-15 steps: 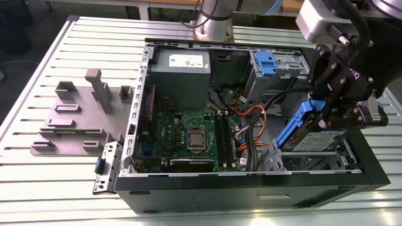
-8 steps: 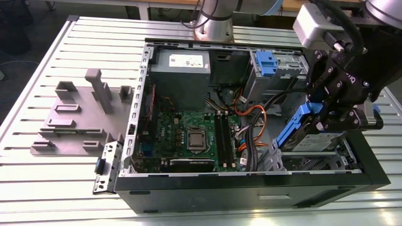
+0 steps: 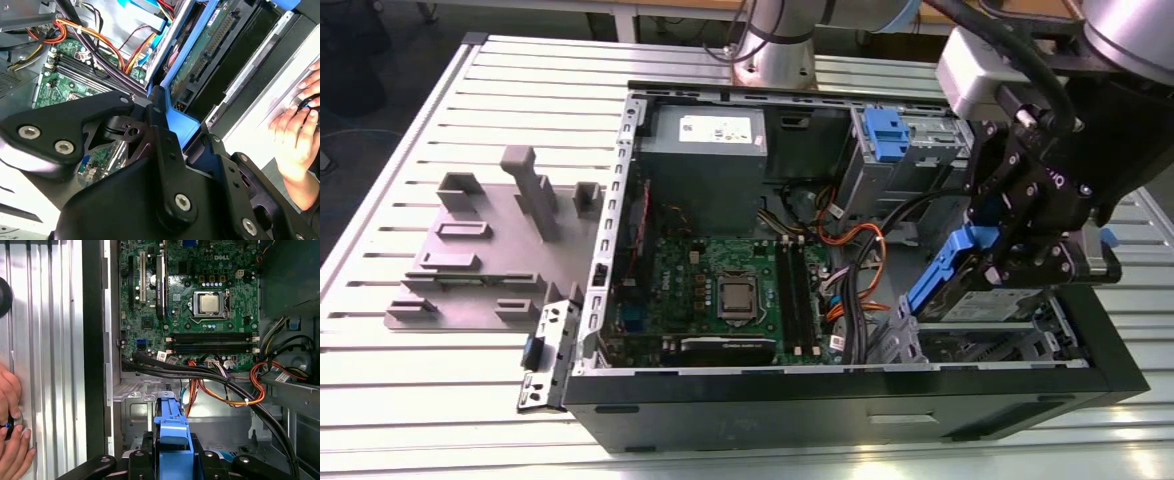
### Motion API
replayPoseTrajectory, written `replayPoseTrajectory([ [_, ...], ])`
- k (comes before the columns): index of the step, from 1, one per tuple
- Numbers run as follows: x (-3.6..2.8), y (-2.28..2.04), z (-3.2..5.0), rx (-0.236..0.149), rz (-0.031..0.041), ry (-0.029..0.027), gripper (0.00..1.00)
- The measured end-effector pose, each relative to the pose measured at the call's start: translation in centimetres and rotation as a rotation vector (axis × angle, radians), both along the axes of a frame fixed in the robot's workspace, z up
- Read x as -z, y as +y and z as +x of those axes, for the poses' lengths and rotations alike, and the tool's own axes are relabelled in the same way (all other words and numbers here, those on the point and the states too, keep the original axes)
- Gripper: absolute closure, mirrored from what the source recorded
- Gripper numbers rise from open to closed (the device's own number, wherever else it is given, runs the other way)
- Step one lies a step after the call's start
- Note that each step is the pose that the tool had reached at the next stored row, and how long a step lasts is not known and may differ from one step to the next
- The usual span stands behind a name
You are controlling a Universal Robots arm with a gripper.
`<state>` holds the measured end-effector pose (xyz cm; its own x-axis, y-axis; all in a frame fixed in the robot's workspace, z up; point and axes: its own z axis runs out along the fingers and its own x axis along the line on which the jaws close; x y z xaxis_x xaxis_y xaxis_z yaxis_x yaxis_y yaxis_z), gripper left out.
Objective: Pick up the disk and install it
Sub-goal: 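Insert the disk into the insertion slot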
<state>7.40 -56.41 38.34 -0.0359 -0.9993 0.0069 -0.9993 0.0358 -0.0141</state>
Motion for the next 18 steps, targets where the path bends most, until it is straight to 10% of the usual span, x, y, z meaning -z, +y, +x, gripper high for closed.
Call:
replayPoseTrajectory([
  [18,1.93,0.0,0.0,0.0,0.0,0.0,0.64],
])
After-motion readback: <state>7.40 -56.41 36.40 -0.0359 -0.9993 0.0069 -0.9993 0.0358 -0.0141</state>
